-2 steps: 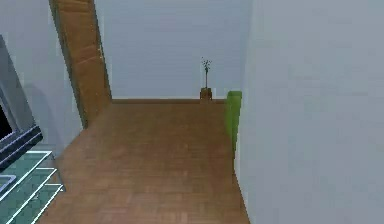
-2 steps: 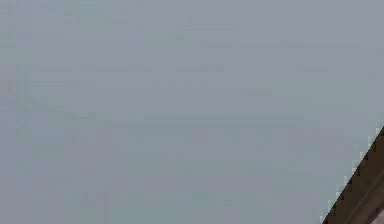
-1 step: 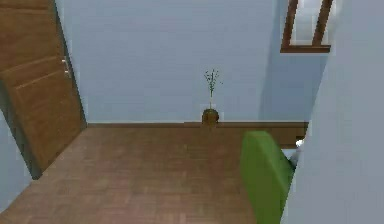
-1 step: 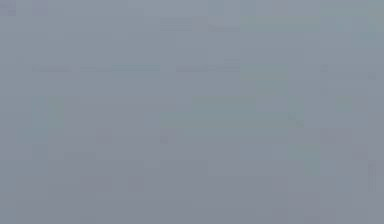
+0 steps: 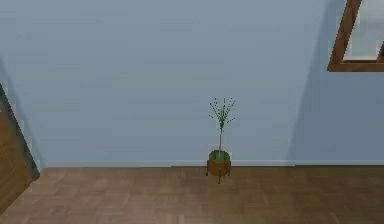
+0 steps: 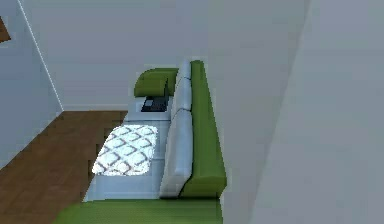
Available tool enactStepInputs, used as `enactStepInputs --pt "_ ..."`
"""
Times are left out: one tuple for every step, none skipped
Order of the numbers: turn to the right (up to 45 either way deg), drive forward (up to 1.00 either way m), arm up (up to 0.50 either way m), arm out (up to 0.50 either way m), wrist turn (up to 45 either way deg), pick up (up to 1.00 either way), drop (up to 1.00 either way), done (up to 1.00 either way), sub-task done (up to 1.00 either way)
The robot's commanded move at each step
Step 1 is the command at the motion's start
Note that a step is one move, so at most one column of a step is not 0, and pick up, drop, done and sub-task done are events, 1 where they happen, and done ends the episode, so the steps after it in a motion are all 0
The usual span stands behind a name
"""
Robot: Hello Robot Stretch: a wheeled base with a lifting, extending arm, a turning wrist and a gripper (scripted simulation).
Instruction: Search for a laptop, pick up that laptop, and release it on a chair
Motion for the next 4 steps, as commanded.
enactStepInputs --pt "6.0 0.00 0.00 0.00 0.0 0.00 0.00 0.00 0.00" --pt "0.0 0.80 0.00 0.00 0.0 0.00 0.00 0.00 0.00" --pt "36.0 0.00 0.00 0.00 0.0 0.00 0.00 0.00 0.00" --pt "0.0 0.25 0.00 0.00 0.0 0.00 0.00 0.00 0.00"
